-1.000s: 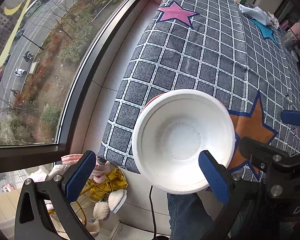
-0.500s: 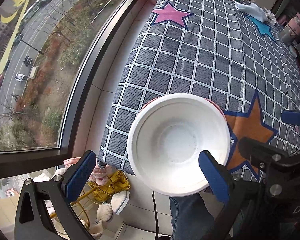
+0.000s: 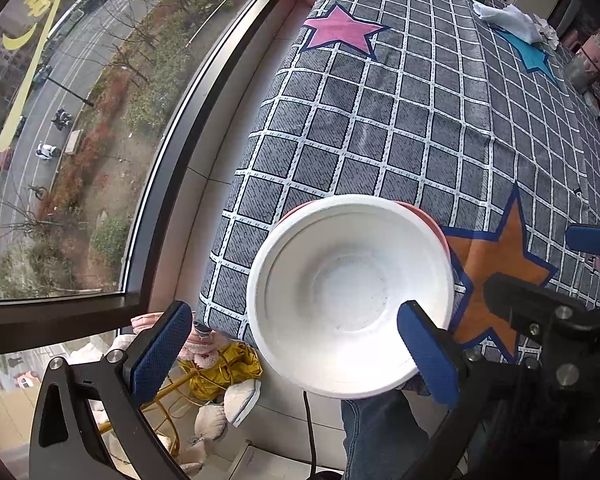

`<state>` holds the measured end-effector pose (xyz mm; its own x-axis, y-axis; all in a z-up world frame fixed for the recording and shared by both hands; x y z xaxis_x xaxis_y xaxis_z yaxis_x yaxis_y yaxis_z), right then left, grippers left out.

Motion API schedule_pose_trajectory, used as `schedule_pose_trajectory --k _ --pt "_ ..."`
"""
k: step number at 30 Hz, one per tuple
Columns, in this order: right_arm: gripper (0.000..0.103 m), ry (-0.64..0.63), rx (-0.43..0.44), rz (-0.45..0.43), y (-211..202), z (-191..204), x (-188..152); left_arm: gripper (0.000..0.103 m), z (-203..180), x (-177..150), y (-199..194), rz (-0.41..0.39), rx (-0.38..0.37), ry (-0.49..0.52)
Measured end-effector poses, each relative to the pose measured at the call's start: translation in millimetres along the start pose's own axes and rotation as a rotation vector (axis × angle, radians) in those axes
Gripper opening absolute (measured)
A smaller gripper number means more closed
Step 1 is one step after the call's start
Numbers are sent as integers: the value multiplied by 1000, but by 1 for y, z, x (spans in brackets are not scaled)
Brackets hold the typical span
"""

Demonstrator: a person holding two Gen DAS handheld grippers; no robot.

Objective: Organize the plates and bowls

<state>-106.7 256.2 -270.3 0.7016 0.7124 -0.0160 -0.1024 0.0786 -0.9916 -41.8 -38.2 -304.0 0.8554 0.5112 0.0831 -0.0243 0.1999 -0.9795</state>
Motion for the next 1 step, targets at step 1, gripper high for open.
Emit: schedule_pose_trajectory --k 1 --pt "103 2 4 2 0 -2 0 102 -1 1 -2 -8 -8 -7"
Point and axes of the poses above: each gripper's, at about its wrist camera, not at the fingertips, and y roughly the way its jaws point, z to its left, x to its top, the point moved 9 cm from there along y, roughly the way its jaws point, and after that the axes turned 15 degrees about y, right-handed, at the moved point
